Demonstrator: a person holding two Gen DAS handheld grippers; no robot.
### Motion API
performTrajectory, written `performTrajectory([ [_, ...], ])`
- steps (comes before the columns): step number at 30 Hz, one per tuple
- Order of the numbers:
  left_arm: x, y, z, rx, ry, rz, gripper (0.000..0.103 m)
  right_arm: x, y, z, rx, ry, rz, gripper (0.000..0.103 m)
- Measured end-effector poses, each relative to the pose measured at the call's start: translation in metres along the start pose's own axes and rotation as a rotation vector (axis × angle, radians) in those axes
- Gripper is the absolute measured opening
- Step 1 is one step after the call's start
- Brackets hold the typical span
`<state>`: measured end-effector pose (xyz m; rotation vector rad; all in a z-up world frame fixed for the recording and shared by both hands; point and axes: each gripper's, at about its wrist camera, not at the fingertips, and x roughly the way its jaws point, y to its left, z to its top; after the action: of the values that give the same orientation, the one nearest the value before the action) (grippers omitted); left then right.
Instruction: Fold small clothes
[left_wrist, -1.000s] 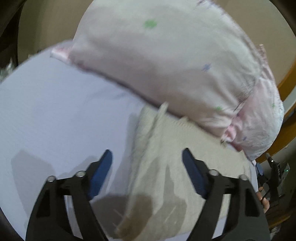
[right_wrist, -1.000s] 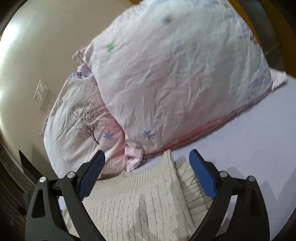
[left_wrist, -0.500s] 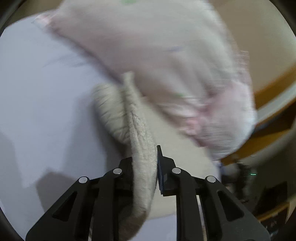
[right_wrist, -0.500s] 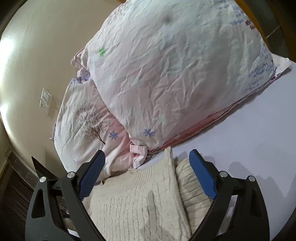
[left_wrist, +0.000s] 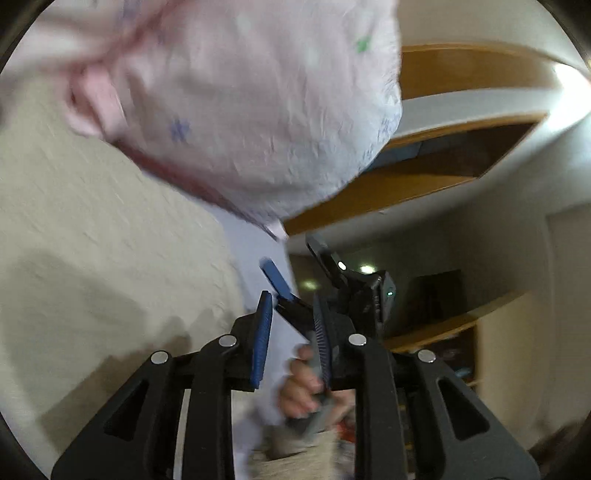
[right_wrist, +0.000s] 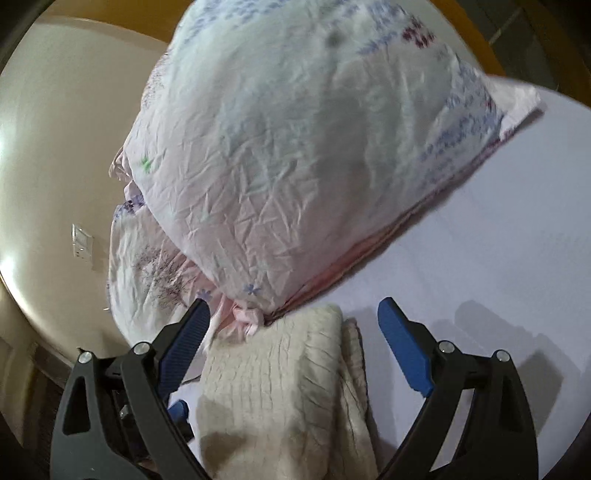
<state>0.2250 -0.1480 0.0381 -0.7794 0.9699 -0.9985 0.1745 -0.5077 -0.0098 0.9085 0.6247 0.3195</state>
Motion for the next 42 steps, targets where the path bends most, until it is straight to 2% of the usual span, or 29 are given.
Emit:
performTrajectory([
  [1,-0.014,-0.002,0.001,0.03,-0.036,0.059,0.035,0.004,-0.001,-0.001,0.008,0.039,0.007,0.098],
  [2,-0.034,-0.002,0.0,0.061,-0.09,0.144,0.055,0.011,0.0,-0.002,0.011,0.09,0.002,0.098],
  [3,-0.046,-0.002,-0.001,0.083,-0.13,0.219,0.068,0.017,0.0,-0.005,0.009,0.128,-0.009,0.098],
  [5,-0.071,0.004,-0.006,0.131,-0.205,0.413,0.07,0.033,0.001,-0.012,-0.005,0.211,-0.054,0.098],
  [7,-0.08,0.015,-0.014,0.136,-0.2,0.521,0.074,0.046,0.003,-0.02,-0.025,0.265,-0.099,0.098],
  [8,-0.079,0.019,-0.017,0.128,-0.191,0.547,0.075,0.052,0.004,-0.024,-0.037,0.291,-0.114,0.098],
  [10,-0.077,0.037,-0.026,0.108,-0.137,0.567,0.075,0.059,0.006,-0.031,-0.057,0.327,-0.12,0.097],
  [13,-0.059,0.048,-0.036,0.101,-0.082,0.577,0.082,0.067,0.011,-0.04,-0.103,0.358,-0.147,0.095],
  [15,-0.05,0.052,-0.044,0.101,-0.068,0.578,0.086,0.068,0.014,-0.043,-0.131,0.355,-0.161,0.094],
  [18,-0.037,0.053,-0.055,0.102,-0.079,0.598,0.091,0.068,0.015,-0.047,-0.157,0.342,-0.186,0.083],
  [20,-0.03,0.053,-0.054,0.11,-0.097,0.602,0.092,0.069,0.016,-0.049,-0.182,0.337,-0.215,0.065],
  [21,-0.023,0.051,-0.054,0.118,-0.1,0.608,0.092,0.07,0.016,-0.049,-0.186,0.341,-0.209,0.061],
  [22,-0.019,0.05,-0.056,0.134,-0.104,0.611,0.092,0.072,0.015,-0.051,-0.171,0.358,-0.173,0.045],
  [26,-0.012,0.048,-0.06,0.185,-0.091,0.608,0.058,0.069,0.018,-0.053,-0.146,0.331,-0.099,0.034],
  [27,-0.02,0.048,-0.063,0.185,-0.091,0.584,0.051,0.066,0.023,-0.055,-0.147,0.316,-0.044,0.034],
  [29,-0.044,0.049,-0.072,0.16,-0.102,0.545,0.048,0.067,0.04,-0.063,-0.158,0.317,0.094,0.032],
  [31,-0.07,0.045,-0.075,0.178,-0.149,0.574,0.048,0.077,0.058,-0.076,-0.186,0.341,0.158,0.031],
  [32,-0.083,0.043,-0.077,0.199,-0.182,0.604,0.048,0.084,0.065,-0.082,-0.199,0.352,0.162,0.031],
  [34,-0.105,0.043,-0.077,0.235,-0.227,0.697,0.052,0.105,0.077,-0.097,-0.244,0.369,0.099,0.032],
  [35,-0.109,0.047,-0.076,0.237,-0.226,0.742,0.056,0.115,0.083,-0.103,-0.311,0.353,-0.025,0.034],
  [36,-0.114,0.054,-0.074,0.217,-0.218,0.778,0.058,0.116,0.087,-0.106,-0.354,0.325,-0.101,0.035],
  [37,-0.118,0.06,-0.074,0.186,-0.208,0.777,0.06,0.109,0.089,-0.106,-0.386,0.275,-0.165,0.039],
  [38,-0.124,0.064,-0.078,0.158,-0.211,0.758,0.062,0.094,0.089,-0.102,-0.377,0.223,-0.173,0.044],
  [39,-0.128,0.061,-0.082,0.166,-0.226,0.76,0.064,0.084,0.09,-0.1,-0.358,0.199,-0.161,0.046],
  [40,-0.134,0.054,-0.089,0.203,-0.252,0.79,0.066,0.07,0.09,-0.097,-0.333,0.181,-0.138,0.046],
  [42,-0.143,0.041,-0.103,0.275,-0.296,0.87,0.085,0.053,0.095,-0.102,-0.332,0.205,-0.076,0.046],
])
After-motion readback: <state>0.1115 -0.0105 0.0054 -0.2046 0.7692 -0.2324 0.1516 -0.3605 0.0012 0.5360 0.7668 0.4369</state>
